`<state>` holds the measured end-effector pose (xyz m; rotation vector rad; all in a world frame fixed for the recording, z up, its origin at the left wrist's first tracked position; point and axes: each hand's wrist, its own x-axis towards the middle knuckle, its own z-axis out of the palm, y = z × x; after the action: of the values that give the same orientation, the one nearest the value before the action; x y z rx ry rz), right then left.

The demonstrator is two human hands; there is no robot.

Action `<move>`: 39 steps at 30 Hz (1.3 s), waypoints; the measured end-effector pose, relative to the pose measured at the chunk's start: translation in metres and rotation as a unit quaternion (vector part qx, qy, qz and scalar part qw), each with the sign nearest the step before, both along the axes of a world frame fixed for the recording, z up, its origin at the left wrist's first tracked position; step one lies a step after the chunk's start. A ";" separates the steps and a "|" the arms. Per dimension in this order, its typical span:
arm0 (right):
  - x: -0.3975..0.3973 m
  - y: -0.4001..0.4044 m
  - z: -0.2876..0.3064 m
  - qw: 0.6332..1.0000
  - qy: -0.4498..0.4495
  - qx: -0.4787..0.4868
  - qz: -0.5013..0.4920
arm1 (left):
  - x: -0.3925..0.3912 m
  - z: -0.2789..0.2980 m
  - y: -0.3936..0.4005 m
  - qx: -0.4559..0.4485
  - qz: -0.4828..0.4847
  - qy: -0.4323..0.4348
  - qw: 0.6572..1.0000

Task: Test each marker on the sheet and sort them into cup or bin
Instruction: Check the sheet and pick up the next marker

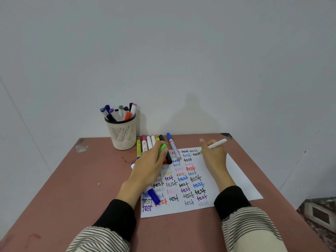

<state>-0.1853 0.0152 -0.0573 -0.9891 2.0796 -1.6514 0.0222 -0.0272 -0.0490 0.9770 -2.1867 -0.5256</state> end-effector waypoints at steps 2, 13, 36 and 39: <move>0.001 0.003 0.003 1.000 0.014 -0.006 -0.006 | 0.000 0.001 0.002 0.007 -0.006 0.015 1.000; 0.036 0.013 0.056 0.936 -0.211 -0.117 0.257 | 0.005 0.006 -0.015 0.121 -0.017 0.188 0.974; 0.059 0.010 0.050 0.951 -0.194 -0.082 0.226 | 0.013 0.018 -0.016 0.192 -0.116 0.250 0.942; 0.064 0.011 0.049 0.973 -0.129 -0.121 0.150 | 0.013 0.022 -0.012 0.197 -0.107 0.274 0.935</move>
<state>-0.1212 0.0267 -0.0079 -1.0386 1.5075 -1.7892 0.0351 -0.0396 -0.0271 0.6729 -1.7117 -1.2172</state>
